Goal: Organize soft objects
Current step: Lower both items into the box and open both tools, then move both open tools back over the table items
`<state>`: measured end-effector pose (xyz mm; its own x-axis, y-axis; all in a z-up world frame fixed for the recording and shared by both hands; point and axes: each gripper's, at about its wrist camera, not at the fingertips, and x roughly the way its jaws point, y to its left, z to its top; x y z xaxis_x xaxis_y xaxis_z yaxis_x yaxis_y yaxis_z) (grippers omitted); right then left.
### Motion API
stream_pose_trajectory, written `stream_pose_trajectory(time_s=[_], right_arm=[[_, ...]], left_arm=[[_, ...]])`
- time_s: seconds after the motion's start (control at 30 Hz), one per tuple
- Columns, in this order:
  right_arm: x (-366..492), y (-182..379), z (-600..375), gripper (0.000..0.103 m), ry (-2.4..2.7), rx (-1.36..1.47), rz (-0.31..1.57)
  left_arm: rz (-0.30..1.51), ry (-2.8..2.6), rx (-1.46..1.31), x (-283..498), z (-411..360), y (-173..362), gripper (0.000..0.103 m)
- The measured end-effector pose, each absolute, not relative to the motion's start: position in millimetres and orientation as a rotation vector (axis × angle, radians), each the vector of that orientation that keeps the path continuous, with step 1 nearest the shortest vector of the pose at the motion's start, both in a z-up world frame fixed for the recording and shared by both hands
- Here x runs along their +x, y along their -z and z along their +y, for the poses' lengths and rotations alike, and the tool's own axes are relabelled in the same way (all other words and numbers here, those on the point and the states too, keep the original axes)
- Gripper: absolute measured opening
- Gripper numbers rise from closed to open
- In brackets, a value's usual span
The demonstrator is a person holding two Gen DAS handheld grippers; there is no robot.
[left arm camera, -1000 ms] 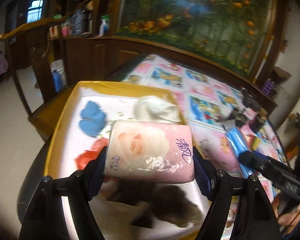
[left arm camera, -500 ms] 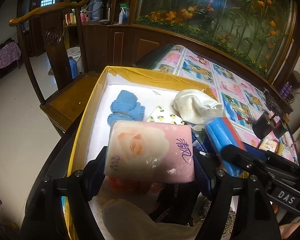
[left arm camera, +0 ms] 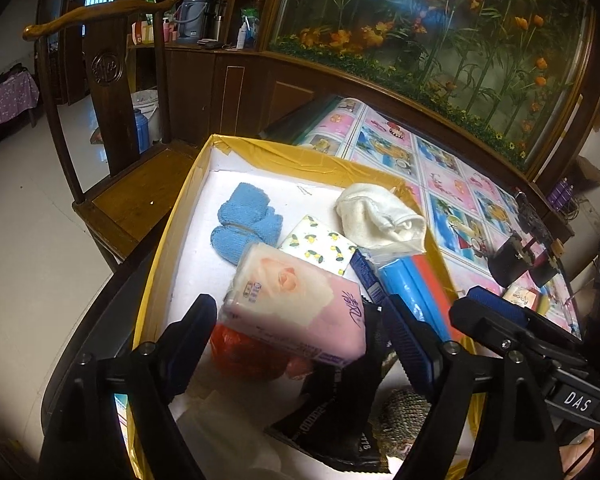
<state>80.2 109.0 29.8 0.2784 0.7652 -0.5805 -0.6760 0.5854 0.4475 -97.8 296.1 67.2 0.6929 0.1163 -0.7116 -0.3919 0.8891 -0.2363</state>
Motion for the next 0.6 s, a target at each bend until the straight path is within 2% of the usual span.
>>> stream_pose_trajectory(time_s=[0.27,0.6], right_arm=[[93.2,-33.4,34.0,0.069,-0.92,0.212,0.83],[130.1,-13.6,-145.5,0.069,-0.64,0.482,0.839]], left_arm=[[0.741,-0.215,-0.343,-97.5,255.8,-81.6,0.084],[0.791,-0.012,-0.211,-74.4,152.1,-81.7,0.084]])
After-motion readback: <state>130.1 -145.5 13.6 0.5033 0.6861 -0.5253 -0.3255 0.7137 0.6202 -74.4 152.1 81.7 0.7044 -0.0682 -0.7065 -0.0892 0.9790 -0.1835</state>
